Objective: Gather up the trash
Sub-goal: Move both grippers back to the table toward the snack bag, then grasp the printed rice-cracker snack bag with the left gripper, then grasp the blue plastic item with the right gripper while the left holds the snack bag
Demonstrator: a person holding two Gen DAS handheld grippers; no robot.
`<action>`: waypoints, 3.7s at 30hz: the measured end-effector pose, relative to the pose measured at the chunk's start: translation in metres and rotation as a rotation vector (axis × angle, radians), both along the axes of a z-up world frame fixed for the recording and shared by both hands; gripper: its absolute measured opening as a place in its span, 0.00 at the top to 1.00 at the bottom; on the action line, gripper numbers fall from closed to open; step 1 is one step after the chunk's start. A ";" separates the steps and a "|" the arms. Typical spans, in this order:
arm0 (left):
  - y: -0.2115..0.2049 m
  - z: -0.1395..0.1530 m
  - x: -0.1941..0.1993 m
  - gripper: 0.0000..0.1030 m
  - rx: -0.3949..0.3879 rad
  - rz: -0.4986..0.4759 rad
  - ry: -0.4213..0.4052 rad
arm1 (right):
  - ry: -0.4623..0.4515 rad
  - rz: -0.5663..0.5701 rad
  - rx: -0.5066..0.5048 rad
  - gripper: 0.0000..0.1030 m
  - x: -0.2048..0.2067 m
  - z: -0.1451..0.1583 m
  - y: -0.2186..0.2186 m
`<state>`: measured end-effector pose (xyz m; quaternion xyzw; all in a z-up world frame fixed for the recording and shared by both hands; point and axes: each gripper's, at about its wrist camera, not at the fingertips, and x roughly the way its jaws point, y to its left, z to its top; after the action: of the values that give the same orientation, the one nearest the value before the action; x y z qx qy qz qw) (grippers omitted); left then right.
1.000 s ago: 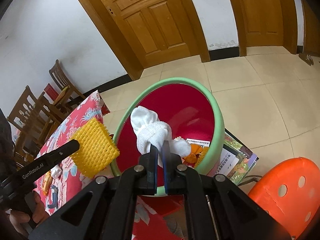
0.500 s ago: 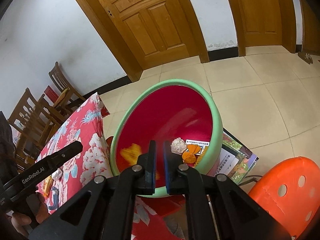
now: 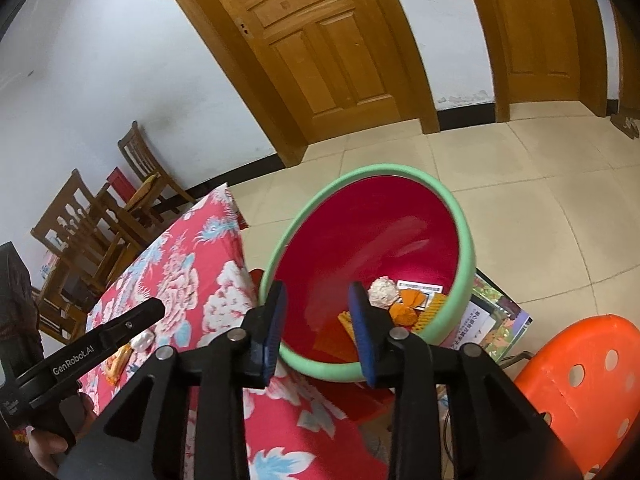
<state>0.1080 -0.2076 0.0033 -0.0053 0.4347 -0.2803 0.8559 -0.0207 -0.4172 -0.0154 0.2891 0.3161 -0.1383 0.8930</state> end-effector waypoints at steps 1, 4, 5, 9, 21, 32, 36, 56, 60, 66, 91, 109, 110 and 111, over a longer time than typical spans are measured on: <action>0.006 0.001 0.000 0.62 0.002 0.011 -0.004 | -0.002 0.007 -0.001 0.63 0.001 0.001 0.003; 0.022 0.005 0.000 0.62 0.008 0.042 -0.014 | -0.004 0.030 -0.004 0.58 0.005 0.004 0.013; 0.028 0.005 0.000 0.62 0.010 0.054 -0.018 | -0.005 0.040 -0.004 0.58 0.007 0.005 0.016; 0.050 0.005 0.002 0.62 0.015 0.097 -0.024 | 0.001 0.079 -0.010 0.55 0.014 0.006 0.030; 0.117 0.003 0.014 0.62 0.031 0.224 -0.026 | 0.018 0.168 -0.031 0.52 0.030 0.009 0.070; 0.167 -0.008 0.026 0.62 0.098 0.290 -0.038 | 0.046 0.235 -0.048 0.52 0.047 0.008 0.106; 0.182 -0.020 0.034 0.61 0.127 0.293 -0.018 | 0.057 0.252 -0.057 0.52 0.052 0.007 0.118; 0.181 -0.062 0.065 0.48 0.210 0.192 0.047 | 0.110 0.288 -0.060 0.52 0.063 -0.002 0.149; 0.182 -0.066 0.066 0.50 0.206 0.203 0.053 | 0.114 0.289 -0.057 0.52 0.063 -0.003 0.149; 0.191 -0.064 0.058 0.58 0.164 0.225 0.057 | 0.117 0.304 -0.058 0.52 0.064 -0.004 0.154; 0.261 -0.046 -0.002 0.58 0.017 0.432 0.059 | 0.198 0.544 -0.085 0.52 0.105 -0.026 0.247; 0.271 -0.050 -0.002 0.58 -0.013 0.457 0.067 | 0.273 0.581 -0.156 0.52 0.125 -0.044 0.278; 0.271 -0.050 -0.002 0.58 -0.014 0.457 0.068 | 0.269 0.582 -0.170 0.52 0.125 -0.044 0.280; 0.271 -0.050 -0.002 0.58 -0.013 0.457 0.067 | 0.273 0.586 -0.182 0.52 0.125 -0.044 0.282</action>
<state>0.1058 0.0635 -0.0468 -0.1185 0.4487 -0.0815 0.8821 0.1045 -0.1354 -0.0595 0.0836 0.4886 0.0594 0.8664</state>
